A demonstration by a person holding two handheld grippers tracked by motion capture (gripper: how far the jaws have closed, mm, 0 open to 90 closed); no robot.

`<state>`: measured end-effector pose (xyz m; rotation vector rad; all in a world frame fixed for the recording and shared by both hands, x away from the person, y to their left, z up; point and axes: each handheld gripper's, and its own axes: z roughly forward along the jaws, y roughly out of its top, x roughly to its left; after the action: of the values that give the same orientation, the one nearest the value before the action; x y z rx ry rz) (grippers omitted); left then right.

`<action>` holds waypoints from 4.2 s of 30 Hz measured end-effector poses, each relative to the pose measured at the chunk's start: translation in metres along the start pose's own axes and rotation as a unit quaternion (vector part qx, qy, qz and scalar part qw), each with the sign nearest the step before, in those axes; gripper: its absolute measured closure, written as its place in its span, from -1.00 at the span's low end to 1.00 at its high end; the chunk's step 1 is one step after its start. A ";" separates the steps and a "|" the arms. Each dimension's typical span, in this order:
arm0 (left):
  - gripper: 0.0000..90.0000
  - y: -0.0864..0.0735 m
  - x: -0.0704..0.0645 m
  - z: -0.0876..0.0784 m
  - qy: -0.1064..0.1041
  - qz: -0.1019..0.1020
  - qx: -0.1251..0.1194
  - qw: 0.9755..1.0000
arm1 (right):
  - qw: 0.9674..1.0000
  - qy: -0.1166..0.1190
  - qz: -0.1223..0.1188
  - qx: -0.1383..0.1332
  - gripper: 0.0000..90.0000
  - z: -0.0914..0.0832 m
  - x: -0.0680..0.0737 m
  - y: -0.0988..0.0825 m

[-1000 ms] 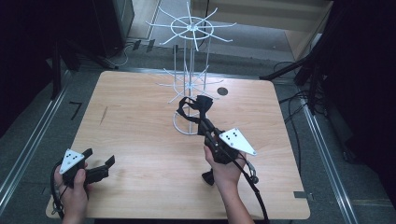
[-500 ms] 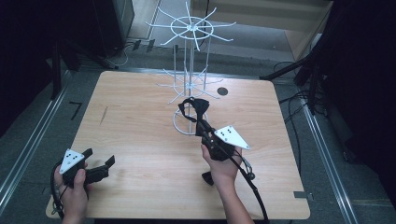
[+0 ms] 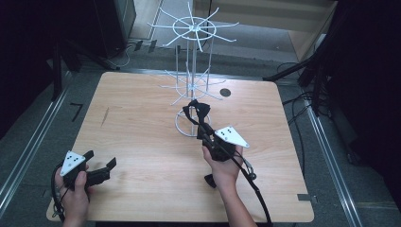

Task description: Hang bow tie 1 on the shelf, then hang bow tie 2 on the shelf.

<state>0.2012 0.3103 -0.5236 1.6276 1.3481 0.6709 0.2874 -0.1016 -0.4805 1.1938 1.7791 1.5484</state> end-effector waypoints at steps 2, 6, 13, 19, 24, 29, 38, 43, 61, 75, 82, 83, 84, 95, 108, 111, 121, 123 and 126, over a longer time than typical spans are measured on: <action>-0.82 0.000 0.000 0.000 0.000 0.000 0.001 1.000 | 1.000 -0.005 -0.004 -0.003 0.51 0.001 -0.001 -0.001; -0.82 0.000 0.000 0.000 0.000 0.000 0.000 1.000 | 1.000 -0.015 -0.009 -0.004 0.29 -0.001 -0.002 -0.001; -0.82 0.000 0.000 0.000 0.000 0.000 0.000 1.000 | 1.000 -0.016 -0.011 -0.003 -0.03 -0.010 -0.008 -0.003; -0.82 0.000 0.000 0.000 -0.001 0.001 0.002 1.000 | 1.000 -0.027 -0.014 -0.006 -0.08 -0.022 -0.014 -0.006; -0.82 0.000 0.000 -0.001 -0.001 0.000 -0.001 1.000 | 0.999 -0.034 -0.017 -0.007 -0.09 -0.032 -0.015 -0.009; -0.82 0.000 0.000 -0.001 0.000 0.000 -0.002 1.000 | 0.999 -0.038 -0.018 -0.005 -0.10 -0.048 -0.019 -0.017; -0.82 0.000 -0.001 -0.001 0.000 0.002 -0.001 1.000 | 0.999 -0.042 -0.019 0.014 -0.11 -0.062 -0.024 -0.034; -0.82 0.000 -0.001 0.000 0.001 0.003 0.001 1.000 | 0.998 -0.047 -0.012 0.027 -0.11 -0.071 -0.030 -0.045; -0.82 0.000 -0.001 0.000 0.001 0.003 0.000 1.000 | 0.998 -0.055 -0.004 0.039 -0.11 -0.085 -0.032 -0.067; -0.82 0.000 -0.001 0.000 0.002 0.005 0.001 1.000 | 0.995 -0.051 0.009 0.086 -0.08 -0.087 -0.026 -0.071; -0.82 0.000 0.000 -0.001 0.000 0.002 -0.003 1.000 | 0.989 -0.045 0.021 0.139 -0.08 -0.077 -0.021 -0.077; -0.82 0.000 0.000 -0.001 -0.001 0.002 -0.002 1.000 | 0.988 -0.045 0.022 0.143 -0.09 -0.076 -0.021 -0.078; -0.82 0.000 0.000 -0.001 -0.001 0.002 -0.002 1.000 | 0.988 -0.045 0.022 0.143 -0.09 -0.076 -0.021 -0.078; -0.82 0.000 -0.001 -0.001 0.001 0.004 0.000 1.000 | 0.983 -0.037 0.031 0.179 -0.10 -0.069 -0.020 -0.082; -0.82 0.000 -0.002 -0.001 0.002 0.007 -0.001 1.000 | 0.980 -0.046 0.028 0.194 0.44 -0.069 -0.021 -0.082; -0.82 0.000 -0.002 0.000 0.003 0.008 0.001 1.000 | 0.979 -0.051 0.018 0.197 0.51 -0.068 -0.019 -0.082; -0.82 0.000 -0.002 -0.001 0.003 0.008 0.001 1.000 | 0.979 -0.043 0.017 0.199 0.72 -0.068 -0.021 -0.082; -0.82 0.000 -0.002 0.000 0.003 0.008 0.001 1.000 | 0.979 -0.039 0.024 0.198 0.75 -0.069 -0.023 -0.082; -0.82 0.000 -0.002 0.000 0.002 0.007 0.000 1.000 | 0.979 -0.037 0.024 0.197 0.76 -0.069 -0.023 -0.082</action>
<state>0.2003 0.3087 -0.5235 1.6388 1.3411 0.6831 0.2181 -0.1555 -0.5469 1.4643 2.0809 1.1884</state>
